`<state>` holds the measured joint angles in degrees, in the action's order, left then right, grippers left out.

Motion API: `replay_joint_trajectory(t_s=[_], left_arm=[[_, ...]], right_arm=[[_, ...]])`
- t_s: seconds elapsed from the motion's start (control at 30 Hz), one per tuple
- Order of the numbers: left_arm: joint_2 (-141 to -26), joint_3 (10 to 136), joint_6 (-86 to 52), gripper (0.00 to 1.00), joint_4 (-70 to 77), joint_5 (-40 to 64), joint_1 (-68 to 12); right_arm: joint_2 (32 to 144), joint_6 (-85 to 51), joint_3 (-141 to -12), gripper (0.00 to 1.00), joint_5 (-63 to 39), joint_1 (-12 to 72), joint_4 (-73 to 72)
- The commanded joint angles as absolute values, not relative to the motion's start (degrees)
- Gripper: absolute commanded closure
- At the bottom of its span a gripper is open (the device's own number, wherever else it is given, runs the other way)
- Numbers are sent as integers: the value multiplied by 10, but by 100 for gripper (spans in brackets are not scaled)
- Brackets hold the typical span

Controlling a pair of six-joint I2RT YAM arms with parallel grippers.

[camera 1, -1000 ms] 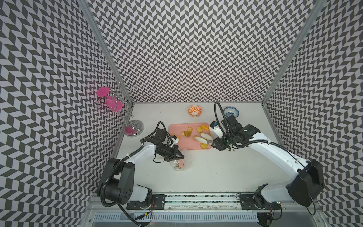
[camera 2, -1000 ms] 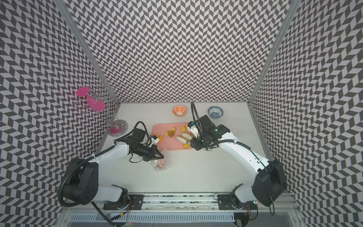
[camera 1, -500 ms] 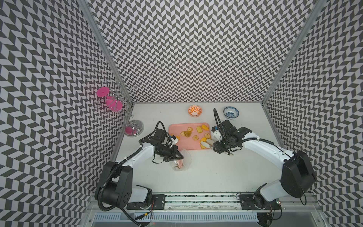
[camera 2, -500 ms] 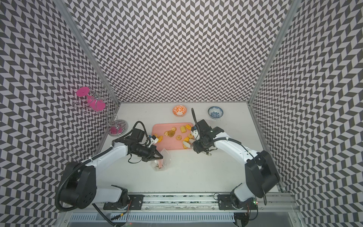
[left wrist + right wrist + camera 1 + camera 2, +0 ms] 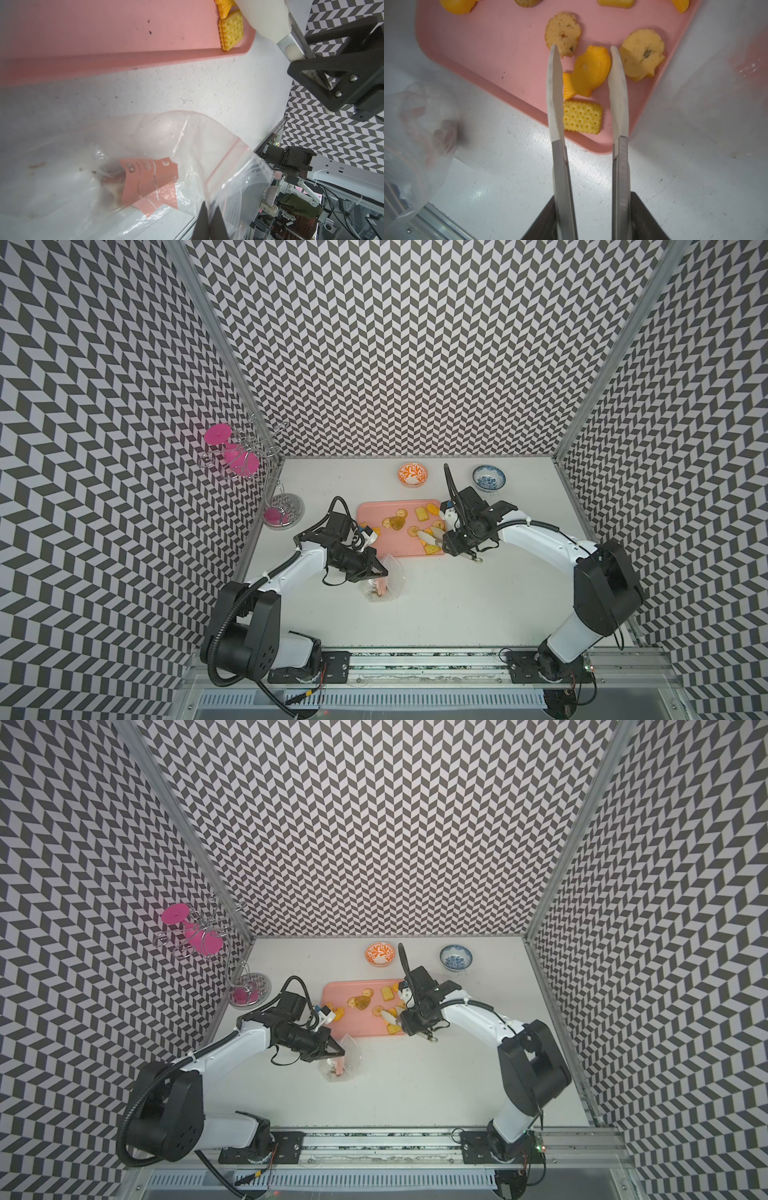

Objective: Put the cookies into a resealable bag to prevent moisture
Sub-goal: Pick up the cookie from the tray.

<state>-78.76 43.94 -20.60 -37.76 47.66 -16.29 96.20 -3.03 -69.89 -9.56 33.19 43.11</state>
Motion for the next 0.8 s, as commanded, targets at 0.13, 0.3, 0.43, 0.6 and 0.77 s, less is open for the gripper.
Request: replay_joint_trajectory(t_s=[0.13, 0.3, 0.43, 0.6, 0.77], left_arm=[[-786, 432, -193, 100, -374, 472, -160], [-791, 432, -190, 100, -372, 469, -160], [-792, 429, -190, 100, -370, 468, -160], [-794, 431, -192, 100, -368, 468, -159], [-799, 440, -192, 100, -367, 468, -159]], right_arm=[[981, -24, -719, 54, -63, 362, 420], [985, -25, -719, 61, -63, 369, 417], [984, -26, -730, 69, -66, 370, 417], [970, -31, -740, 77, -94, 369, 406], [953, -38, -743, 81, -122, 364, 397]])
